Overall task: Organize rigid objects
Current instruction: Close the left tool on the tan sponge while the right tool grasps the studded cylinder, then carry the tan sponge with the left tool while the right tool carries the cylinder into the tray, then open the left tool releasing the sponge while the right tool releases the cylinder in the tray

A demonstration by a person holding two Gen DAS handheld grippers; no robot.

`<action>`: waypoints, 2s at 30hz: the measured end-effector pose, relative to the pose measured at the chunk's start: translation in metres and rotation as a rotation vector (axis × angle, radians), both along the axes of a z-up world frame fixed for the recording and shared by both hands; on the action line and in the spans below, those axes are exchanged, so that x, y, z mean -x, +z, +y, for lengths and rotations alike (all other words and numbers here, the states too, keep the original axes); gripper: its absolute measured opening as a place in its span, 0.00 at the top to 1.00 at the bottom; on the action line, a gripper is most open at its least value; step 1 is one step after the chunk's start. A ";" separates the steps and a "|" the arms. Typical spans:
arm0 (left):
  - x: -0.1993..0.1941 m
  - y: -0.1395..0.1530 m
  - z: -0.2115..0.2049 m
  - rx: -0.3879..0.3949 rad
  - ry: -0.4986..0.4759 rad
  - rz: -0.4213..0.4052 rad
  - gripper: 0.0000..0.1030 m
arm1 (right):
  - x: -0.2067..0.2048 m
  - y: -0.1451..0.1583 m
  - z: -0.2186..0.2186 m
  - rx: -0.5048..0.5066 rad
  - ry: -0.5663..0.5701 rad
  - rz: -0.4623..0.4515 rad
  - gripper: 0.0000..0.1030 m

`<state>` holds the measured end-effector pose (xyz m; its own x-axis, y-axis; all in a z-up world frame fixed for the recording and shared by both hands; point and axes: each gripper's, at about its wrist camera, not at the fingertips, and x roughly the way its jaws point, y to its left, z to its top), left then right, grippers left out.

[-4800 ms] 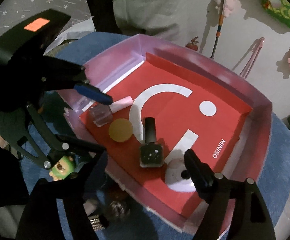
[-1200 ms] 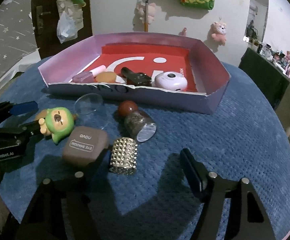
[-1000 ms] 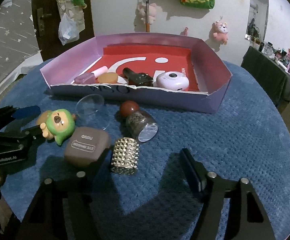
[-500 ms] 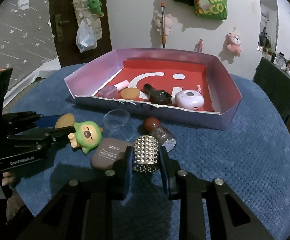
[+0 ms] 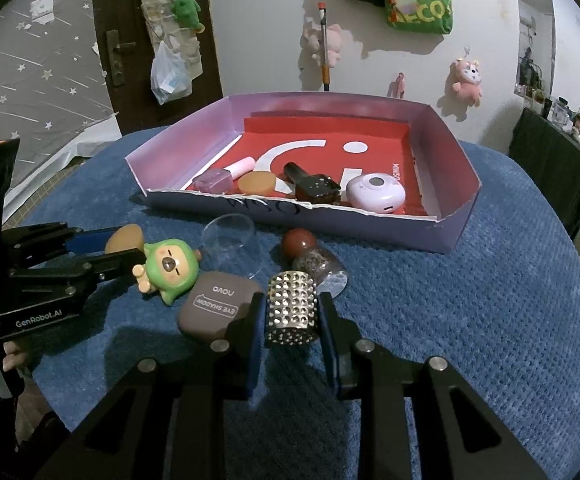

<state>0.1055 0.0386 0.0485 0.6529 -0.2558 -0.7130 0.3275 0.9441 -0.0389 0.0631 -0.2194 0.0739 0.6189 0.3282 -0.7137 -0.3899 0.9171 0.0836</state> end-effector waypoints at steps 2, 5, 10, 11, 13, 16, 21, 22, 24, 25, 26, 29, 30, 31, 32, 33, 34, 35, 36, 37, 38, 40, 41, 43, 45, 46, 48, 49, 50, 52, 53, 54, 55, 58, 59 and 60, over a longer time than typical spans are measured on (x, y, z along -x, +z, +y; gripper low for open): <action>-0.001 0.006 0.000 0.010 -0.003 -0.006 0.65 | 0.000 0.001 0.000 -0.003 -0.002 -0.003 0.73; -0.006 0.020 -0.001 0.024 -0.011 -0.018 0.65 | -0.004 0.005 -0.001 -0.015 -0.002 -0.005 0.73; -0.033 0.046 -0.013 0.058 -0.062 -0.030 0.65 | -0.027 0.028 -0.002 -0.014 -0.001 -0.034 0.73; -0.041 0.051 -0.018 0.065 -0.081 -0.030 0.65 | -0.033 0.033 -0.003 -0.012 -0.002 -0.040 0.73; -0.061 0.060 -0.029 0.073 -0.122 -0.021 0.65 | -0.049 0.043 -0.004 -0.010 0.007 -0.046 0.73; -0.093 0.067 -0.045 0.070 -0.175 -0.008 0.65 | -0.084 0.051 -0.006 0.010 0.026 -0.025 0.73; -0.149 0.059 -0.071 0.053 -0.267 0.083 0.65 | -0.139 0.048 -0.010 0.048 0.071 0.061 0.73; -0.156 0.057 -0.075 0.048 -0.278 0.097 0.65 | -0.146 0.047 -0.010 0.057 0.075 0.074 0.73; -0.170 0.050 -0.082 0.041 -0.310 0.126 0.65 | -0.163 0.043 -0.010 0.077 0.094 0.111 0.73; -0.177 0.046 -0.085 0.038 -0.318 0.143 0.65 | -0.170 0.041 -0.010 0.089 0.102 0.127 0.73; -0.182 0.043 -0.087 0.036 -0.326 0.159 0.65 | -0.179 0.037 -0.010 0.100 0.115 0.154 0.73; -0.196 0.031 -0.092 0.030 -0.353 0.204 0.65 | -0.193 0.029 -0.008 0.137 0.140 0.200 0.73; -0.199 0.027 -0.095 0.023 -0.362 0.214 0.65 | -0.196 0.028 -0.007 0.149 0.144 0.206 0.73; -0.203 0.024 -0.097 0.014 -0.366 0.219 0.65 | -0.200 0.025 -0.006 0.162 0.152 0.221 0.73; -0.205 0.022 -0.099 0.007 -0.369 0.223 0.65 | -0.206 0.021 -0.004 0.177 0.159 0.240 0.73; -0.208 0.019 -0.101 0.000 -0.374 0.232 0.65 | -0.210 0.019 -0.003 0.195 0.158 0.247 0.73; -0.210 0.017 -0.102 -0.003 -0.377 0.236 0.65 | -0.212 0.017 -0.003 0.209 0.160 0.251 0.73; -0.212 0.016 -0.104 -0.009 -0.380 0.240 0.65 | -0.215 0.014 -0.001 0.232 0.168 0.259 0.73; -0.213 0.014 -0.105 -0.015 -0.382 0.245 0.65 | -0.217 0.013 0.000 0.249 0.170 0.259 0.73; -0.215 0.012 -0.106 -0.018 -0.384 0.251 0.65 | -0.218 0.012 0.001 0.263 0.173 0.259 0.73; -0.216 0.011 -0.107 -0.020 -0.386 0.256 0.65 | -0.219 0.011 0.001 0.272 0.179 0.265 0.73; -0.217 0.007 -0.110 -0.032 -0.392 0.269 0.65 | -0.222 0.008 0.003 0.289 0.187 0.274 0.73; -0.220 0.005 -0.112 -0.040 -0.392 0.271 0.65 | -0.223 0.006 0.003 0.309 0.187 0.275 0.73; -0.223 0.003 -0.114 -0.041 -0.386 0.281 0.65 | -0.226 0.004 0.004 0.323 0.194 0.280 0.74; -0.227 0.000 -0.113 -0.026 -0.377 0.296 0.65 | -0.229 0.002 0.004 0.329 0.195 0.290 0.74; -0.229 0.000 -0.113 -0.024 -0.373 0.299 0.65 | -0.230 0.001 0.003 0.329 0.198 0.293 0.74; -0.232 -0.003 -0.112 -0.015 -0.370 0.314 0.65 | -0.232 0.000 0.005 0.336 0.202 0.295 0.74; -0.232 -0.004 -0.111 -0.008 -0.368 0.318 0.65 | -0.233 -0.001 0.005 0.340 0.202 0.296 0.74; -0.232 -0.003 -0.110 -0.004 -0.369 0.317 0.65 | -0.234 -0.002 0.006 0.343 0.204 0.297 0.74; -0.232 -0.004 -0.110 -0.003 -0.371 0.318 0.65 | -0.235 -0.004 0.008 0.349 0.208 0.299 0.74; -0.232 -0.004 -0.110 -0.004 -0.371 0.317 0.65 | -0.236 -0.005 0.009 0.352 0.208 0.300 0.74; -0.232 -0.004 -0.110 -0.005 -0.372 0.316 0.65 | -0.237 -0.006 0.010 0.352 0.209 0.300 0.74; -0.233 -0.003 -0.110 -0.005 -0.372 0.316 0.65 | -0.237 -0.006 0.010 0.349 0.209 0.299 0.74; -0.230 -0.001 -0.110 -0.005 -0.371 0.316 0.65 | -0.237 -0.005 0.008 0.336 0.207 0.306 0.74; -0.229 -0.001 -0.109 -0.004 -0.370 0.315 0.65 | -0.236 -0.005 0.007 0.339 0.208 0.305 0.74; -0.229 -0.001 -0.108 -0.004 -0.370 0.314 0.65 | -0.237 -0.004 0.008 0.342 0.209 0.305 0.74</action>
<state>0.3344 -0.0697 0.0472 0.2714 -0.4272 -0.8625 0.6143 0.7667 -0.1865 0.3000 -0.2112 0.0695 0.3117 0.1389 -0.9400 -0.5730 0.8166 -0.0693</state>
